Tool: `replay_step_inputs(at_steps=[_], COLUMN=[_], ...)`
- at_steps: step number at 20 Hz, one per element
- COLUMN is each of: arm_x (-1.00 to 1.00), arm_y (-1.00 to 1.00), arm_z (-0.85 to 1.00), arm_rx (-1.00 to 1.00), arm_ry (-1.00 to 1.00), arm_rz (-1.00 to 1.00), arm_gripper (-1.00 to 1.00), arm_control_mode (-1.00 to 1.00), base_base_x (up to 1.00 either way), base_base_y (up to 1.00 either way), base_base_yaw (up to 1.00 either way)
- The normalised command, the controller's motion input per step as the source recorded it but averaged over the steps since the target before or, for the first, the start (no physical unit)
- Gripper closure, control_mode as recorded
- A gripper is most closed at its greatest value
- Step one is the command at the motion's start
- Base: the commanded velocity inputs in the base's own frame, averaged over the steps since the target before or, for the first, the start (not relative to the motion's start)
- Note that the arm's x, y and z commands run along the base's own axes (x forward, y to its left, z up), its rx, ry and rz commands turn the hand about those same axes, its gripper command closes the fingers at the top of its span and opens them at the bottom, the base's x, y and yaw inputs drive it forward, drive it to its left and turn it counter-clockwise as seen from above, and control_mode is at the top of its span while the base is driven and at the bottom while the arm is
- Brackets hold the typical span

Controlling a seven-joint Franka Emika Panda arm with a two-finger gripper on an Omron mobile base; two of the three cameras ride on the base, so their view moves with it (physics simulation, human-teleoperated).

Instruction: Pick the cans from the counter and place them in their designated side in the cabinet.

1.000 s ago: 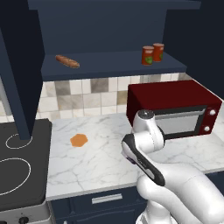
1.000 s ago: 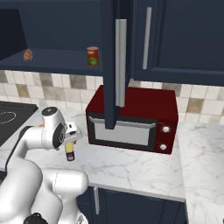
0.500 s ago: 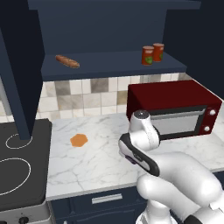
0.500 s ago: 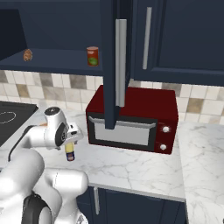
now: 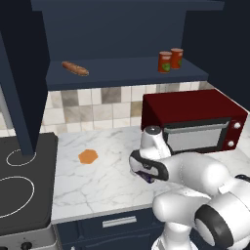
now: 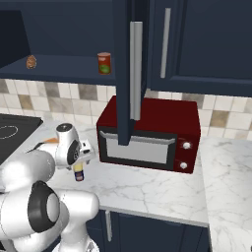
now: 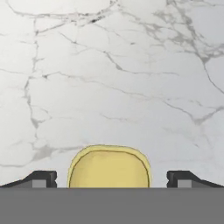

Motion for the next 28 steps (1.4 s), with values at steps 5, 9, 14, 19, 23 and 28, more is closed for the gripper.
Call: replay_step_inputs(at_steps=[5,9,14,19,23,28], arm_x=[-0.09,-0.18,-0.26,-0.21,-0.05,-0.03], arm_y=[-0.01,-0.19,-0.14,-0.06,-0.03,-0.06], arm_z=[-0.67,-0.12,0.05,0.35,0.58,0.66], arm_rx=[0.02,0.05,0.08,0.1,0.1,0.1], arm_ry=[-0.1,-0.07,-0.06,-0.08,-0.04,-0.01], arm_rz=[0.0,0.0,0.0,0.0,0.01,0.0], arm_gripper=[1.0,1.0,1.0,1.0,1.0,1.0], arm_control_mode=[-1.0,-1.0,-1.0,-1.0,-1.0,-1.0], base_base_x=[0.0,0.0,0.0,0.0,0.0,0.0], base_base_y=[0.0,0.0,0.0,0.0,0.0,0.0], base_base_yaw=[0.0,0.0,0.0,0.0,0.0,0.0])
